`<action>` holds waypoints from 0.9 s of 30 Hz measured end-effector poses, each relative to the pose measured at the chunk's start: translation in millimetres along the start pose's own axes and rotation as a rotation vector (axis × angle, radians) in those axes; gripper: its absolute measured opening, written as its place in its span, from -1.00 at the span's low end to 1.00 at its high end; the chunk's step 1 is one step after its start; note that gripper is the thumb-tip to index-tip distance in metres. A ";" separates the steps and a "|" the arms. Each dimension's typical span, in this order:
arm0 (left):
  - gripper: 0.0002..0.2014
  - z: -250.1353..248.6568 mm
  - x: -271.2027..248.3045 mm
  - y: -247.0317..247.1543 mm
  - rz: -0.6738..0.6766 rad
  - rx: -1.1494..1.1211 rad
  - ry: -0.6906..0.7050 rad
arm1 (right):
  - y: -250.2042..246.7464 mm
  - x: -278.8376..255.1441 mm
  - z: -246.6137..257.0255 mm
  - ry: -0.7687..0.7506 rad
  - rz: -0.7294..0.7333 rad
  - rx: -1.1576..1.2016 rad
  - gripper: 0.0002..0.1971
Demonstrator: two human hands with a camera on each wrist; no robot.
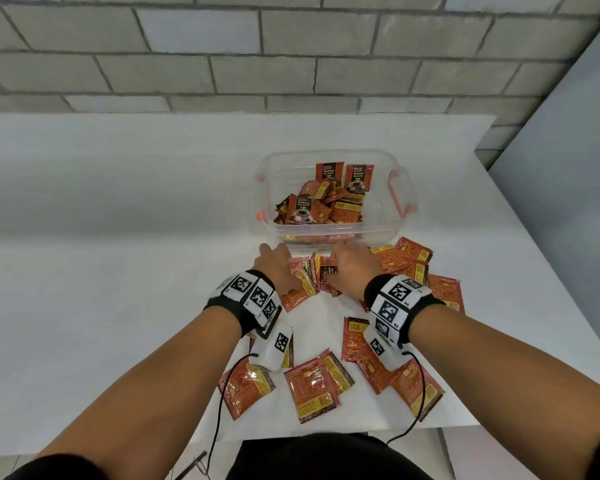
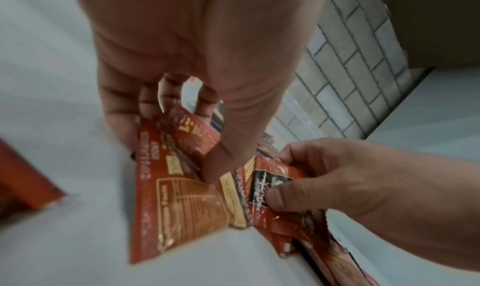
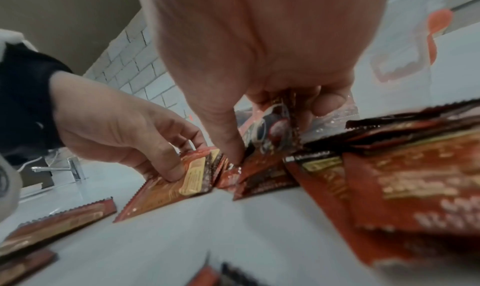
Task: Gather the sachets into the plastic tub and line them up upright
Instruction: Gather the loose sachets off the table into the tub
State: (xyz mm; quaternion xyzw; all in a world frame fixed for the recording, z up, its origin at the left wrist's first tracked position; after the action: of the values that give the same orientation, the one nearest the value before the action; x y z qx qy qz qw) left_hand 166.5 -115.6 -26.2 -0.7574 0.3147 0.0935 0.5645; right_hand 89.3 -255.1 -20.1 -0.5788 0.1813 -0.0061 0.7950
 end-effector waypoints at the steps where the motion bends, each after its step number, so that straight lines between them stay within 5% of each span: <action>1: -0.33 0.5 -0.3 -1.7 -0.004 0.012 -0.003 | -1.6 -1.8 0.6 -0.006 -0.007 0.042 -0.57; 6: -0.69 15.7 -5.6 -9.8 0.060 -0.201 0.046 | -18.7 -16.9 -3.3 -0.025 0.043 0.281 -0.59; 13: -0.61 55.0 -39.7 -28.3 -0.003 -0.522 0.042 | -41.8 -51.9 -23.3 -0.138 0.252 0.242 -0.56; 20: -0.53 97.7 -55.0 -11.5 0.076 -0.242 -0.018 | -8.5 -84.1 -27.8 -0.199 0.443 -0.069 -0.30; 27: -0.58 87.6 -54.1 -4.9 0.056 -0.195 -0.036 | 0.4 -79.4 -23.6 -0.232 0.378 -0.210 -0.46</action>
State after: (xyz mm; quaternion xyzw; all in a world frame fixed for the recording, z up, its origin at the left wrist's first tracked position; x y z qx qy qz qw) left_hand 145.6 -14.6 -25.6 -0.7978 0.3151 0.1530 0.4908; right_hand 8.0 -259.2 -4.5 -0.6107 0.1935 0.2282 0.7331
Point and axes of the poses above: each hand's wrist, its own x-axis towards the middle knuckle, its own y-axis out of the palm, z = x × y, the point moved 1 cm from there along x, towards the middle knuckle, and after that the axes turned 5 degrees about -y, right-handed, at the moved point
